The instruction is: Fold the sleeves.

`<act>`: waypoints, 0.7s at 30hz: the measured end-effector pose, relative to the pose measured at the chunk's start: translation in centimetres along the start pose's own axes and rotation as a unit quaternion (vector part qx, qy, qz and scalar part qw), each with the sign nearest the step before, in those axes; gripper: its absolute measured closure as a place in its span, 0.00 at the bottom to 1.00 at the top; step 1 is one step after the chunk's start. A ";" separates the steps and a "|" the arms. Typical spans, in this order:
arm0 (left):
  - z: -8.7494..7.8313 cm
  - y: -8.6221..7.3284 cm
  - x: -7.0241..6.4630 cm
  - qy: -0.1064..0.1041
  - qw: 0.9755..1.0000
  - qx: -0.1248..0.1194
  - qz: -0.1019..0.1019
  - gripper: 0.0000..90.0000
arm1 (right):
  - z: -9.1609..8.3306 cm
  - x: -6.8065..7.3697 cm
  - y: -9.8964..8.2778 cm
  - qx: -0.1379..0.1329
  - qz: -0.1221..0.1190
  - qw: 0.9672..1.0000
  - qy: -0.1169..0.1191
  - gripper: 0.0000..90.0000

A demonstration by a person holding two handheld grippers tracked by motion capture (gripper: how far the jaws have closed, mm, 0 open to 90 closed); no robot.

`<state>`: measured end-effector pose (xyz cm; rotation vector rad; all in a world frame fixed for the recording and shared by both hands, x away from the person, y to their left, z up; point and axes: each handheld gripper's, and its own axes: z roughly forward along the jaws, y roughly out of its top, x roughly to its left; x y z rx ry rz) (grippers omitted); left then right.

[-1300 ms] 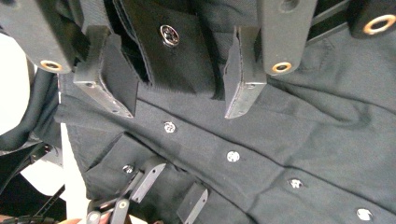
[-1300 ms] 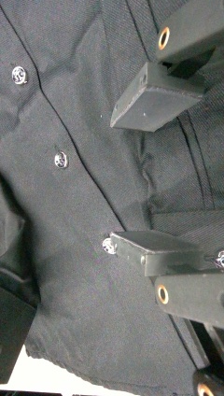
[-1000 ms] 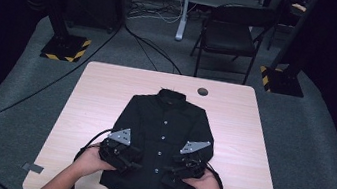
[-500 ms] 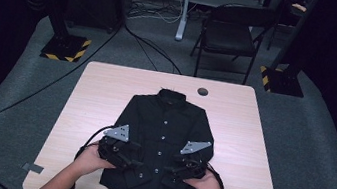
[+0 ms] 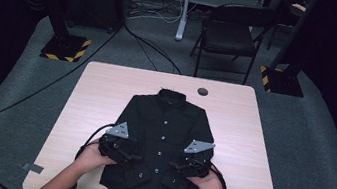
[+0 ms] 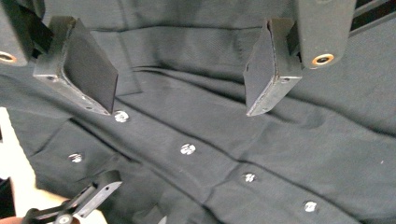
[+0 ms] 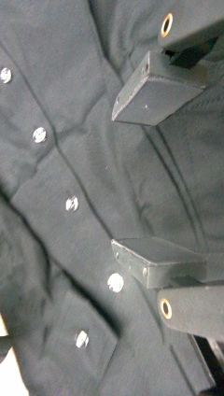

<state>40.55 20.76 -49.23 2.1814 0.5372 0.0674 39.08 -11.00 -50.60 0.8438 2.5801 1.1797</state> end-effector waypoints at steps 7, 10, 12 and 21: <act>0.8 -0.5 0.8 0.024 1.000 0.005 0.000 0.28 | 0.1 -0.7 -0.3 0.002 0.011 1.000 -0.019 0.33; 1.3 -0.9 1.1 0.044 0.999 0.010 0.008 0.28 | 0.0 -1.3 -0.5 -0.001 0.023 0.999 -0.032 0.32; 1.6 -1.0 1.2 0.049 0.999 0.012 0.010 0.29 | 0.0 -1.7 -0.6 -0.005 0.034 0.999 -0.038 0.32; 2.4 -1.5 1.4 0.059 0.998 0.026 0.018 0.27 | 0.4 -2.2 -1.1 0.012 0.032 0.998 -0.049 0.32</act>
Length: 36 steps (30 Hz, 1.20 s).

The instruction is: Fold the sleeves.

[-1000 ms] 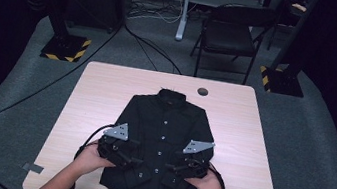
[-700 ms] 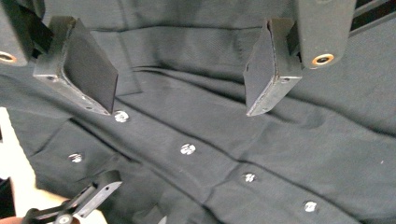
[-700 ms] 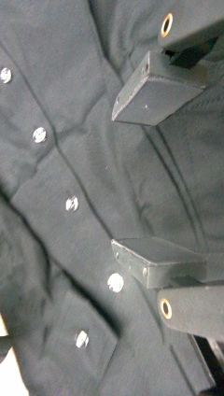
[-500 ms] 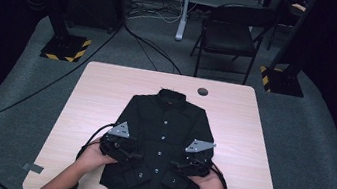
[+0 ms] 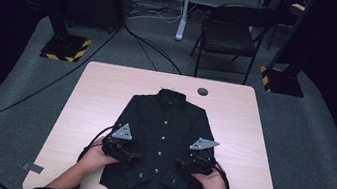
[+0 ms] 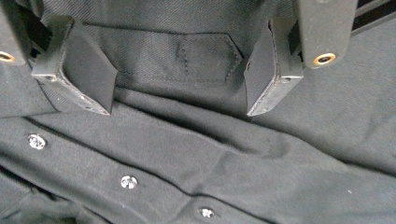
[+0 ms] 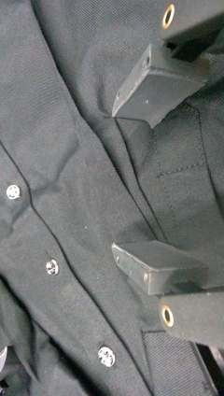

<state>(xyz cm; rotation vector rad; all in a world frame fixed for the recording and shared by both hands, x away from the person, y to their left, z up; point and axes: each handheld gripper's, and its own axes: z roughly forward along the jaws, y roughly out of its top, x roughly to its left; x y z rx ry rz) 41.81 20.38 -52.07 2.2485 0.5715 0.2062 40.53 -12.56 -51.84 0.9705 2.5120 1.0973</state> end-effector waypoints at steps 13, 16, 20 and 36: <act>0.3 -0.2 -0.7 0.009 1.000 -0.002 -0.011 0.24 | -0.1 0.1 -0.4 0.010 -0.029 1.000 0.002 0.27; 0.5 0.0 -1.6 0.027 1.000 0.011 -0.002 0.24 | -0.1 0.4 -0.6 0.003 -0.023 1.000 -0.006 0.26; 0.5 0.5 -2.0 0.026 0.999 0.034 0.001 0.24 | -0.2 0.2 -0.2 0.024 -0.028 0.999 0.001 0.26; -0.2 -0.4 -4.5 0.029 0.999 0.029 -0.004 0.24 | -1.6 1.5 -2.0 0.012 -0.041 0.999 0.015 0.26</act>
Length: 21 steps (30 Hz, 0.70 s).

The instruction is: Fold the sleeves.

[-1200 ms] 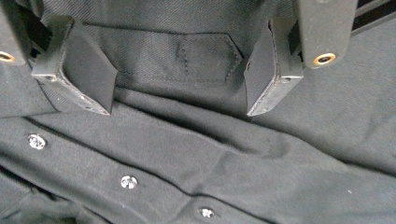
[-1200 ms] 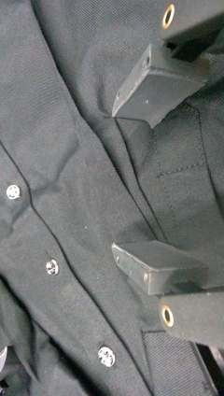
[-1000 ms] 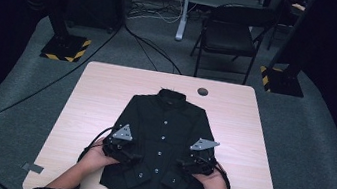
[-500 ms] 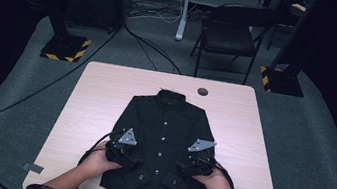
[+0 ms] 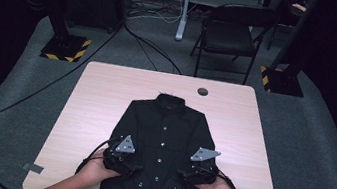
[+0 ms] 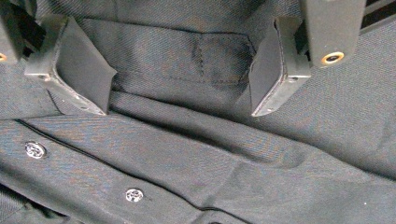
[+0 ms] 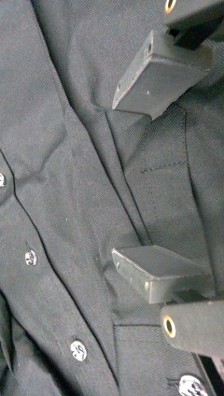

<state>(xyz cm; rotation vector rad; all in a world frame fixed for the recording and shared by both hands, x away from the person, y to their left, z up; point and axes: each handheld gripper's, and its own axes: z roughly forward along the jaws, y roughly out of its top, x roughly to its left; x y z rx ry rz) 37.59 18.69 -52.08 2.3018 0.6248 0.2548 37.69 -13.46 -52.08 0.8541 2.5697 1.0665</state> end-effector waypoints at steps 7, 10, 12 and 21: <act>-0.3 -0.2 -1.4 -0.001 1.000 0.004 0.000 0.24 | -0.8 0.6 -0.8 0.003 -0.014 1.000 0.009 0.26; -0.4 -0.4 -1.6 -0.004 1.000 0.000 0.001 0.24 | -0.9 0.8 -0.9 0.005 -0.015 1.000 0.011 0.26; -0.6 -0.6 -1.6 -0.009 1.000 -0.002 0.001 0.24 | -1.0 0.7 -0.7 0.013 -0.017 1.000 0.014 0.24; -1.5 0.5 0.4 -0.035 0.999 0.014 -0.008 0.28 | -1.4 -0.2 0.5 0.036 0.004 0.999 -0.014 0.21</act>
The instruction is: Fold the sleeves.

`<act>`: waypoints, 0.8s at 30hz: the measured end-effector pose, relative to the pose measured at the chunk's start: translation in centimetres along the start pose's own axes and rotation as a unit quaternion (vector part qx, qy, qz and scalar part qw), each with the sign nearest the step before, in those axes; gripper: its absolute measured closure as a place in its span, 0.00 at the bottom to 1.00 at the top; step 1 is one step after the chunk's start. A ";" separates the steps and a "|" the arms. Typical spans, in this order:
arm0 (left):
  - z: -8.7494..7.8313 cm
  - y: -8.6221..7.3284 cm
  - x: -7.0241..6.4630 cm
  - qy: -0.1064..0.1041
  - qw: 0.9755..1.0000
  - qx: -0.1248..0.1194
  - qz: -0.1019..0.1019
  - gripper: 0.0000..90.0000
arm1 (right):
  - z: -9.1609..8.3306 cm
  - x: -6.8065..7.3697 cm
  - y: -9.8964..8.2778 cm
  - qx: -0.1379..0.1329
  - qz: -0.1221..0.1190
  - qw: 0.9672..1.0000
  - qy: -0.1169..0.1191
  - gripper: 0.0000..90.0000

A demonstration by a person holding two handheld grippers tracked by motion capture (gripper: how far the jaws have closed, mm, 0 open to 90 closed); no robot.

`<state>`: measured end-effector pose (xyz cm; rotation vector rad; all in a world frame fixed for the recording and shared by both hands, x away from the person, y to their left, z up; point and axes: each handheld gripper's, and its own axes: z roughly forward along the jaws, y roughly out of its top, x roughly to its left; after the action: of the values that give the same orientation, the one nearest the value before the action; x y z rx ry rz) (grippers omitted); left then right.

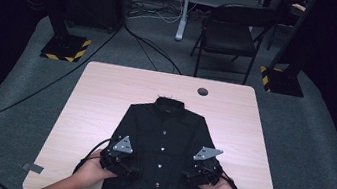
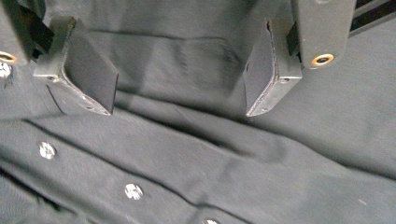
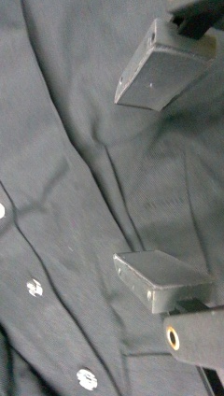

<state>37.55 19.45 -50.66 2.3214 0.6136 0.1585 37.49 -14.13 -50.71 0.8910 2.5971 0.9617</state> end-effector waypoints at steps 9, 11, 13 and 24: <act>0.2 2.3 4.4 0.042 0.997 -0.047 -0.045 0.28 | 0.4 -2.5 2.5 -0.021 0.041 0.999 -0.011 0.19; 0.6 2.6 5.1 0.053 0.996 -0.049 -0.046 0.28 | 0.7 -3.1 3.0 -0.023 0.044 0.999 -0.018 0.20; 0.9 2.8 5.7 0.057 0.996 -0.049 -0.048 0.28 | 1.0 -3.7 3.4 -0.023 0.046 0.998 -0.023 0.20; 2.1 3.1 7.9 0.083 0.994 -0.048 -0.059 0.28 | 2.6 -6.7 3.9 -0.036 0.072 0.995 -0.056 0.19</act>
<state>46.26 19.91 -50.55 2.1874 0.8056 0.3208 45.58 -14.60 -50.12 1.0932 2.4156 1.0042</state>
